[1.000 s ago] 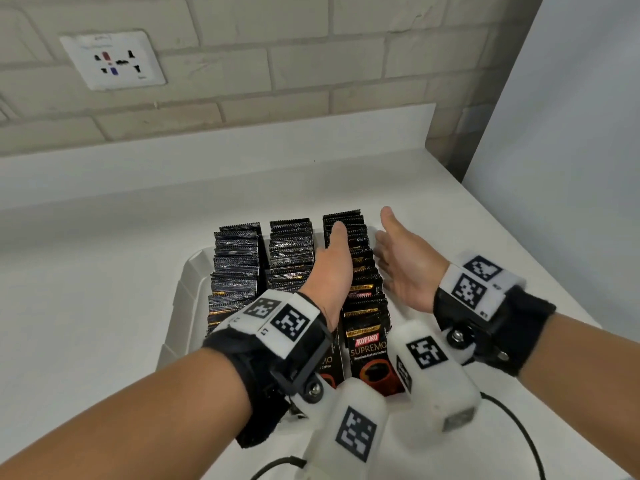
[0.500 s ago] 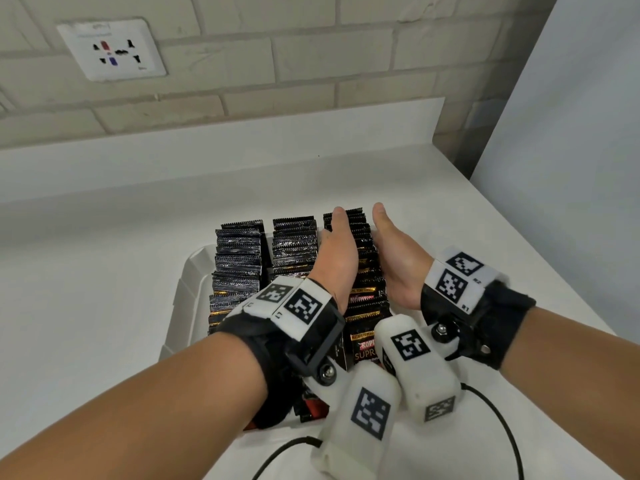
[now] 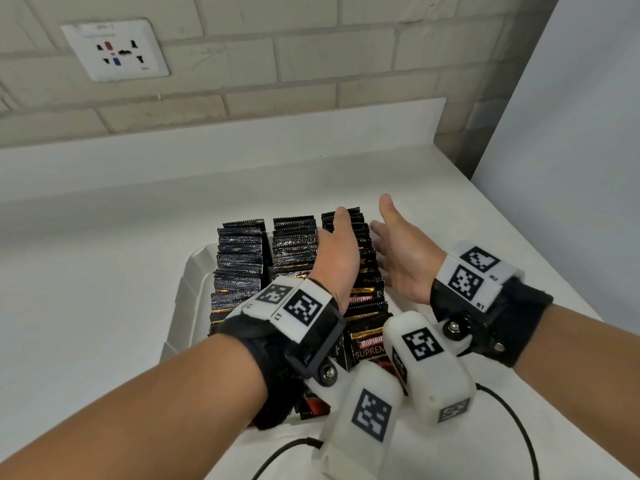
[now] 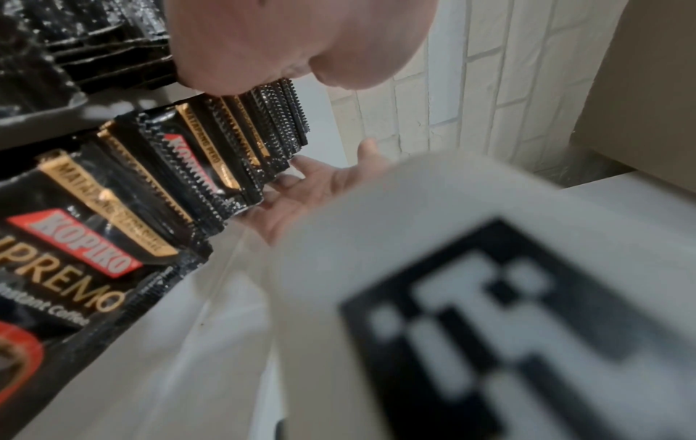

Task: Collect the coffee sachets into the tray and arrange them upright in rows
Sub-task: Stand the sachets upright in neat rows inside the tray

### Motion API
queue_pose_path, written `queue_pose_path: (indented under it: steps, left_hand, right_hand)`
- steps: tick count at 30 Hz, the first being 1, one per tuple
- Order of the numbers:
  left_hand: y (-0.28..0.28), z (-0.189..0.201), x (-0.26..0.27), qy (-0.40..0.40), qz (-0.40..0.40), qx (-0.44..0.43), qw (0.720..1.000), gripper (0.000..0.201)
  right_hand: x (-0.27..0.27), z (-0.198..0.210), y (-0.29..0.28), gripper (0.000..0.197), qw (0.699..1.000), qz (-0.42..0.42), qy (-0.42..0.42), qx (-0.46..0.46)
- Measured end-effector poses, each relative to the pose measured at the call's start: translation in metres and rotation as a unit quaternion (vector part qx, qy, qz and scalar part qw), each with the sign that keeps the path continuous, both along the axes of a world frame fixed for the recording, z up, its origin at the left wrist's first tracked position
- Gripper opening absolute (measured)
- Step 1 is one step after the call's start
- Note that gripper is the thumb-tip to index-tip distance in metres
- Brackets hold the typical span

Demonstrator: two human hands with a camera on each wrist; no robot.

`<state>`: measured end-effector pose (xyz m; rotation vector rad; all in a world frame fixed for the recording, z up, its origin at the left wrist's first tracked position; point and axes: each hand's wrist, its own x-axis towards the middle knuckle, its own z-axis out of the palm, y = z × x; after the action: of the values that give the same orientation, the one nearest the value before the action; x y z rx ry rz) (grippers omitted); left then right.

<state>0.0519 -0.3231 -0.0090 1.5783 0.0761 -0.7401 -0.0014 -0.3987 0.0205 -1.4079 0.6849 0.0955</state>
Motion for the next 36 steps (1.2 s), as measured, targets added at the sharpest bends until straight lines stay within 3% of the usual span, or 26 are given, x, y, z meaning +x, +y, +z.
queue_pose_path:
  steps: [2,5,9,10,13,15,18,20,22,24,25,29,32,36]
  left_hand:
    - [0.005,0.021,-0.008,0.008,-0.007,0.003,1.0,0.113]
    - [0.013,0.044,-0.022,-0.01,-0.021,-0.017,1.0,0.075]
    - [0.038,0.07,-0.031,-0.066,-0.081,-0.061,0.993,0.053]
    - [0.048,0.077,-0.028,-0.082,-0.088,-0.074,0.99,0.055]
    - [0.09,0.098,-0.017,-0.109,-0.109,-0.112,0.982,0.058]
    - [0.123,0.1,-0.012,-0.161,-0.138,-0.069,0.975,0.051]
    - [0.167,0.085,-0.019,-0.218,-0.247,0.057,0.942,0.052]
    - [0.183,0.069,-0.033,-0.226,-0.335,0.151,0.902,0.054]
    - [0.189,0.053,-0.045,-0.227,-0.382,0.203,0.872,0.047]
    - [0.189,0.042,-0.054,-0.227,-0.356,0.21,0.882,0.013]
    - [0.189,0.038,-0.055,-0.224,-0.346,0.204,0.888,0.01]
    - [0.189,0.03,-0.062,-0.208,-0.356,0.222,0.884,0.009]
    - [0.187,0.025,-0.063,-0.211,-0.355,0.199,0.889,0.033]
    - [0.184,0.024,-0.064,-0.25,-0.357,0.198,0.878,0.021]
  right_hand:
    - [-0.004,0.009,-0.002,0.063,1.0,0.001,-0.008,-0.004]
    - [-0.011,0.025,-0.006,0.075,0.999,0.007,-0.039,-0.029]
    - [-0.027,0.047,-0.014,0.071,0.993,0.005,-0.093,-0.077]
    - [-0.033,0.051,-0.015,0.067,0.99,0.013,-0.105,-0.089]
    - [-0.058,0.052,-0.015,0.048,0.976,0.115,-0.094,-0.157]
    - [-0.075,0.05,-0.007,0.043,0.943,0.252,-0.04,-0.212]
    - [-0.091,0.038,0.007,0.044,0.854,0.432,0.041,-0.288]
    - [-0.093,0.025,0.014,0.049,0.809,0.481,0.061,-0.333]
    - [-0.091,0.017,0.022,0.055,0.787,0.5,0.067,-0.355]
    - [-0.088,0.018,0.033,0.052,0.78,0.51,0.063,-0.356]
    - [-0.086,0.019,0.038,0.051,0.778,0.517,0.054,-0.353]
    - [-0.076,0.021,0.057,0.05,0.763,0.543,0.01,-0.351]
    - [-0.07,0.017,0.067,0.038,0.758,0.548,0.025,-0.353]
    - [-0.071,0.017,0.073,0.029,0.769,0.543,0.017,-0.337]
